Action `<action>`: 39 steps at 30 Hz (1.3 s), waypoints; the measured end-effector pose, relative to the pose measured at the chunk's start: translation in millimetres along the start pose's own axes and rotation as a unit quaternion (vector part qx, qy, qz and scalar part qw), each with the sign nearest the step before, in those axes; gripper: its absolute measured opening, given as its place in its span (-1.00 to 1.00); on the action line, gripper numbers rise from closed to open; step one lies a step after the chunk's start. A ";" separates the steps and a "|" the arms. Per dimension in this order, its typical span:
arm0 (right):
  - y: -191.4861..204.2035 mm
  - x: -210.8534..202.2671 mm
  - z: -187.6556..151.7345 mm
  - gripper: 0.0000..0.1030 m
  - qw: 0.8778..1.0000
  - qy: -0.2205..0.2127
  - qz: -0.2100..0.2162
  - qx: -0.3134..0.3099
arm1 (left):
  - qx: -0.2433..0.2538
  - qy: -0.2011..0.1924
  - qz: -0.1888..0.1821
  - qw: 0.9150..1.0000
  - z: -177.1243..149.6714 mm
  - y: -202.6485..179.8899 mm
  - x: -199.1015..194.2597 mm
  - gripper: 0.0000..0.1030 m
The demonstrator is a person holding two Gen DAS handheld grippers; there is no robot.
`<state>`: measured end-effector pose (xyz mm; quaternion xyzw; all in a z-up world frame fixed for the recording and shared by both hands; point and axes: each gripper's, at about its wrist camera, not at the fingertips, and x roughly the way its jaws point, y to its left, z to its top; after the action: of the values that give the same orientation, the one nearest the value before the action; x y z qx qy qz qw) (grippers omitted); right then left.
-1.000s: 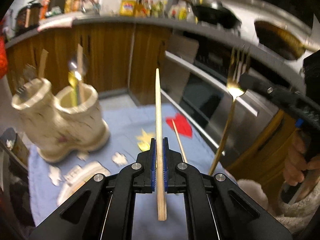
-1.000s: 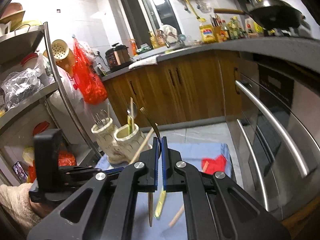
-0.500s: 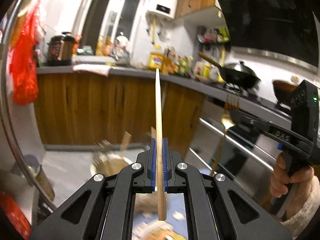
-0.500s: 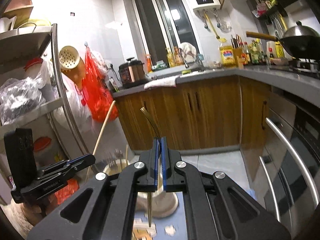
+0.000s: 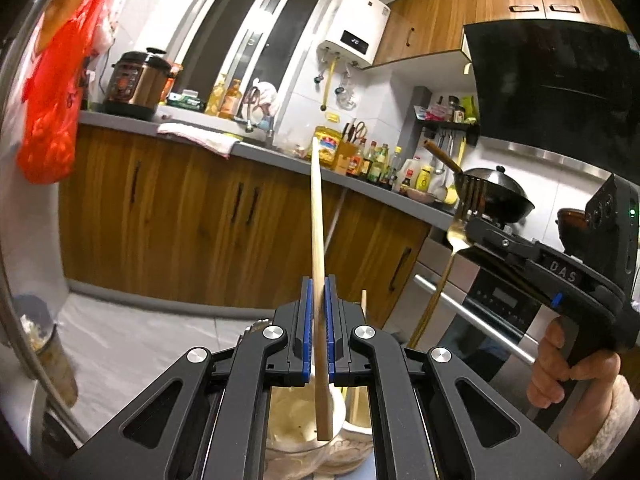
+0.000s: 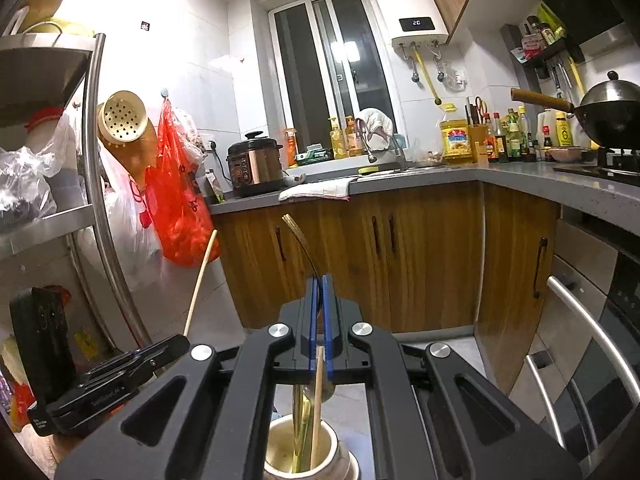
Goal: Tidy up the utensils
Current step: 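Carry the chopstick over the larger cup while the right carries the gold fork over the smaller cup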
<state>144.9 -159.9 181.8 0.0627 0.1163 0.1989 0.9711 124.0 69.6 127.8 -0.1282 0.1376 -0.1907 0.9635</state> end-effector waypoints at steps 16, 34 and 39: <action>6.2 19.5 -49.0 -0.95 0.999 0.036 0.009 -0.032 | 0.045 -0.005 0.012 0.999 -37.3 -11.4 1.9 -0.88; 0.6 17.5 -73.7 -0.95 0.998 0.061 0.011 -0.021 | 0.014 0.030 0.010 0.999 -50.7 9.9 -3.4 -0.88; -0.2 16.7 -74.2 -0.95 0.998 0.059 0.011 -0.020 | -0.056 0.017 -0.042 0.997 -38.6 26.9 -6.6 -0.88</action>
<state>141.2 -147.8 106.9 0.0331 0.1690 0.2155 0.9612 114.9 88.7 85.4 -0.1839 0.1585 -0.2247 0.9437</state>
